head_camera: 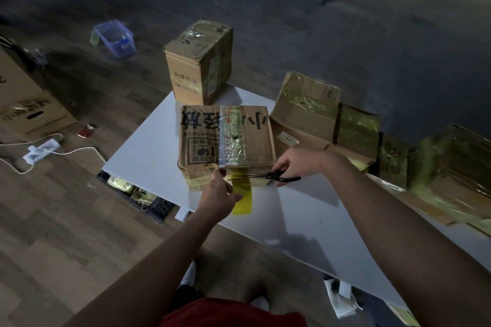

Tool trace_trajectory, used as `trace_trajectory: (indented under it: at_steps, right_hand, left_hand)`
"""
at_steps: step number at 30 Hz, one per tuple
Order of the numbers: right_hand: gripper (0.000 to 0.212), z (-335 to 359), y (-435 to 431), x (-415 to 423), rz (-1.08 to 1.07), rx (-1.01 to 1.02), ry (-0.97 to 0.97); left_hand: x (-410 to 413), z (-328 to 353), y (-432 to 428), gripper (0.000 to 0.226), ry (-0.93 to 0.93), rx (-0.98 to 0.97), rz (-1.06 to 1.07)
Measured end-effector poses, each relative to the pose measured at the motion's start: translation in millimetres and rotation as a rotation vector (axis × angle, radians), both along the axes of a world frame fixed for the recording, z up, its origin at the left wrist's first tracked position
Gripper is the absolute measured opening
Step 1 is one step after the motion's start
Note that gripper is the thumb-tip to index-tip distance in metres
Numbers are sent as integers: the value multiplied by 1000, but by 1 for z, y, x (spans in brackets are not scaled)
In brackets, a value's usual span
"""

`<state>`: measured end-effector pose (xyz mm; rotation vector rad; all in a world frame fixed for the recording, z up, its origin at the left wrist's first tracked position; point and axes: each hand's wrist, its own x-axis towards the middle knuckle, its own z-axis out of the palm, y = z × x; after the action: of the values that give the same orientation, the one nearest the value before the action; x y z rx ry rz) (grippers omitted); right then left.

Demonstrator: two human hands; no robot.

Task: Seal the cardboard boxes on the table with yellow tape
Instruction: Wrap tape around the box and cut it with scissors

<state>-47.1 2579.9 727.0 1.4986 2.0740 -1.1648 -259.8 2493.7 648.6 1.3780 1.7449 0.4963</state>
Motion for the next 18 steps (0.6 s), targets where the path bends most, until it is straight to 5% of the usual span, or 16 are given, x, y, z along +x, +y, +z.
trace_trajectory:
  at_steps: [18]
  right_hand:
    - [23, -4, 6, 6, -43, -93, 67]
  left_hand:
    - [-1, 0, 1, 67, 26, -2, -14]
